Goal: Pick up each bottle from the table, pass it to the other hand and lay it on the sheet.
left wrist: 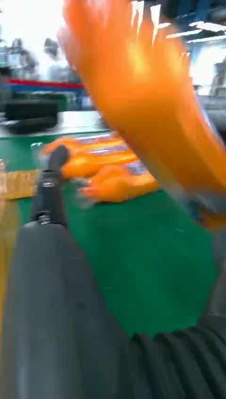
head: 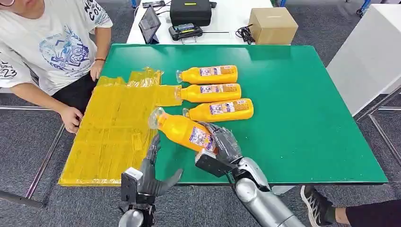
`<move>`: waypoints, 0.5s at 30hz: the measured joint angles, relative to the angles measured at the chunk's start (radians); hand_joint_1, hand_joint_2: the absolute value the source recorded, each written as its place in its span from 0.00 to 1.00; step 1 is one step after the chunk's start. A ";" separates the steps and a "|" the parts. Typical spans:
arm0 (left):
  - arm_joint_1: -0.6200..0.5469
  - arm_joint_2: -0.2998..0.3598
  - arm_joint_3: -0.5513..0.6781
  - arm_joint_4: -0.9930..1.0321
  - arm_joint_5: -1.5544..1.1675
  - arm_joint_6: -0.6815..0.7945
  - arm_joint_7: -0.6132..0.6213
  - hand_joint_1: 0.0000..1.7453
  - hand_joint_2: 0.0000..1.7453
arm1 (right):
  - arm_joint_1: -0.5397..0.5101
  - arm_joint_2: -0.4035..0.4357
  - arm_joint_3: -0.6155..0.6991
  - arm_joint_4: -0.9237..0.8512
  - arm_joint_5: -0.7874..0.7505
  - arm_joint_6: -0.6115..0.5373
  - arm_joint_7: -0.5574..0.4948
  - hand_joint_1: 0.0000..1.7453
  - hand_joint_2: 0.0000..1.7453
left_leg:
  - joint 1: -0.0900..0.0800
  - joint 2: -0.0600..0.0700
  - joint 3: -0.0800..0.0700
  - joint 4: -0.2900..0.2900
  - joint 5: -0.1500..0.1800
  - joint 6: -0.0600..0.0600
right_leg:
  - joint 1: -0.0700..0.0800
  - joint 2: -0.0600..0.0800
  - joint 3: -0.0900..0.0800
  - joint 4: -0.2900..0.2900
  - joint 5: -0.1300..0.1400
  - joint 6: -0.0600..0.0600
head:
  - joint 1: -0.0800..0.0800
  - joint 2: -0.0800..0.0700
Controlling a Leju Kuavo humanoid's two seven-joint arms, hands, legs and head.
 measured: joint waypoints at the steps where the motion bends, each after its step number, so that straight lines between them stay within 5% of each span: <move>1: 0.000 0.000 -0.003 -0.001 0.001 0.000 0.000 0.00 1.00 | 0.023 0.024 -0.039 -0.034 -0.020 -0.013 -0.032 1.00 1.00 | 0.000 -0.001 0.000 0.000 0.000 0.000 | 0.000 0.000 0.000 0.000 0.000 0.000 | 0.002 0.000; 10: 0.003 0.001 -0.019 -0.018 0.018 -0.009 0.003 0.00 1.00 | 0.165 0.136 -0.247 -0.240 -0.086 -0.110 -0.174 1.00 1.00 | -0.003 -0.002 0.000 0.000 0.000 0.000 | -0.003 -0.001 0.001 0.000 0.000 0.000 | 0.001 0.000; 15: 0.003 0.001 -0.020 -0.018 0.023 -0.014 0.004 0.00 1.00 | 0.168 0.138 -0.251 -0.243 -0.090 -0.110 -0.176 1.00 1.00 | -0.003 -0.002 0.000 0.000 0.000 0.000 | -0.003 -0.001 0.001 0.000 0.000 0.000 | 0.001 0.000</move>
